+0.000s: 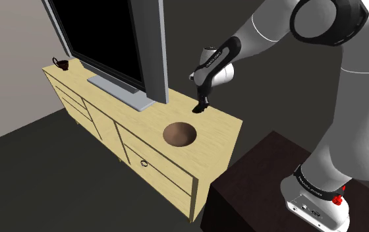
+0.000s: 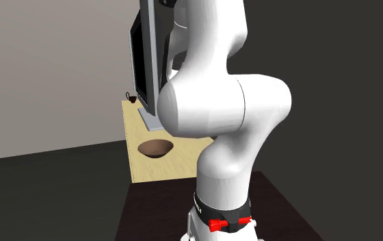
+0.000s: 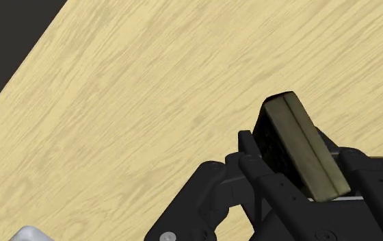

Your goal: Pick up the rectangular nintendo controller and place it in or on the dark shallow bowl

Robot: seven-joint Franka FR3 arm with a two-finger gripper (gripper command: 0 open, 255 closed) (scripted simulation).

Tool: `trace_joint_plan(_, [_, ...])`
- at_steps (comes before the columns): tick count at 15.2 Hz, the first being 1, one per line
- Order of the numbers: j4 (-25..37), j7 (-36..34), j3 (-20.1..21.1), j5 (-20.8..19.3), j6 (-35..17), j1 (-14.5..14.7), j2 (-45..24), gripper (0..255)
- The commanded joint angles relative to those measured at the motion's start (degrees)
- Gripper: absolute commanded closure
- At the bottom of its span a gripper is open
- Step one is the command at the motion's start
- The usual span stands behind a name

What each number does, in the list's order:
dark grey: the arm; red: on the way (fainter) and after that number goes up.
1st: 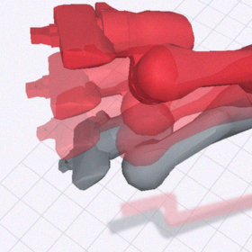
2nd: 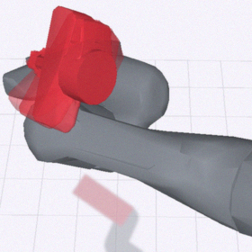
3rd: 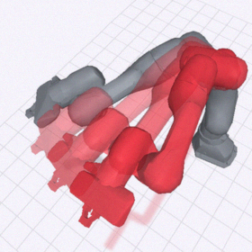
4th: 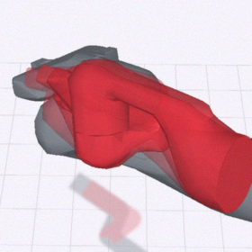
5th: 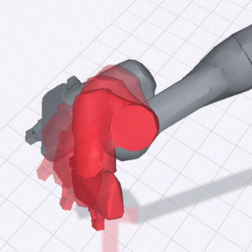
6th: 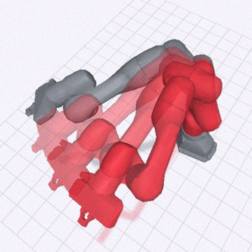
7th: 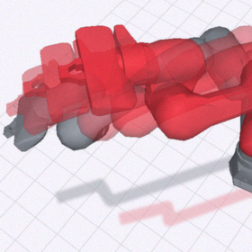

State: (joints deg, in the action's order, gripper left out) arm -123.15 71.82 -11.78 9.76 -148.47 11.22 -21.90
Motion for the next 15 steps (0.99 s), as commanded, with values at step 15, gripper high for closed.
trace_joint_plan(15, [-0.1, -21.8, 2.7, -3.6, -2.6, 16.2, -2.1, 255])
